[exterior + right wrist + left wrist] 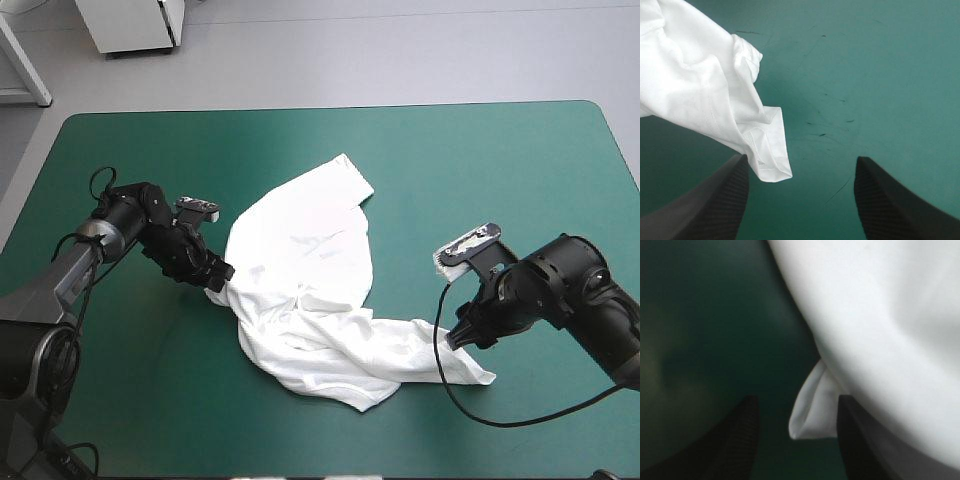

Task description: Fold the cloth

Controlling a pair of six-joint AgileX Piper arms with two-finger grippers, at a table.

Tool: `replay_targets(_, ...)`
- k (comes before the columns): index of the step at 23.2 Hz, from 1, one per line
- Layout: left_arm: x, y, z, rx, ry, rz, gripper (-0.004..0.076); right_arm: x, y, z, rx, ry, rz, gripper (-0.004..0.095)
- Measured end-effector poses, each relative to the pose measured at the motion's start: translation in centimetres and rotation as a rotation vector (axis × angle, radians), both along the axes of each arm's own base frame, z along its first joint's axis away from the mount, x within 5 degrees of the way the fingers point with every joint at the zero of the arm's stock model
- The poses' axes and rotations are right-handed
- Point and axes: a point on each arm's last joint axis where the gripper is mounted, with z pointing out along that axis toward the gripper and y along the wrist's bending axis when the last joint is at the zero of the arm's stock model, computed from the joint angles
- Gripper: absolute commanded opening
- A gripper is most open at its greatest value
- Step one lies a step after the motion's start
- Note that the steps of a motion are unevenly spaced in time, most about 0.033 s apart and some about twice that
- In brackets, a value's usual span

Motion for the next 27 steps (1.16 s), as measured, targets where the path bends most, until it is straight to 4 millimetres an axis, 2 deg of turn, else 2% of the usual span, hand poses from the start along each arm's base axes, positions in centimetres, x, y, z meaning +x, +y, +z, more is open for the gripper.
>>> replay_targets(3,0.2,-0.3,-1.1,0.008,0.032,-0.012,0.0356,0.0,0.0,0.0,0.0,0.0,0.0,0.0574)
replay_targets(6,0.1,-1.1,-1.3,0.021,0.035,-0.042,0.0336,0.0,0.0,0.0,0.0,0.0,0.0,0.0574)
replay_targets(8,-0.1,-1.9,-1.3,0.028,0.034,-0.071,0.0253,0.0,0.0,0.0,0.0,0.0,0.0,0.0574)
replay_targets(12,-0.5,-3.5,-1.4,0.03,0.042,-0.119,0.0015,-0.1,0.0,-0.6,-0.002,0.016,-0.01,0.0574)
replay_targets(13,-0.6,-3.8,-1.4,0.03,0.047,-0.128,-0.0006,-0.2,0.0,-0.9,-0.006,0.029,-0.011,0.0574)
replay_targets(18,-1.0,-4.1,-1.5,0.038,0.087,-0.117,-0.0008,-1.3,-0.7,-5.9,-0.08,0.154,-0.009,0.0575)
replay_targets(22,-1.3,-4.1,-1.5,0.04,0.12,-0.118,-0.0008,-1.1,-0.5,-7.2,-0.075,0.169,-0.004,0.0575)
replay_targets(27,-1.4,-4.2,-1.5,0.04,0.132,-0.121,-0.0008,0.1,1.0,-9.1,-0.03,0.233,0.021,0.0575)
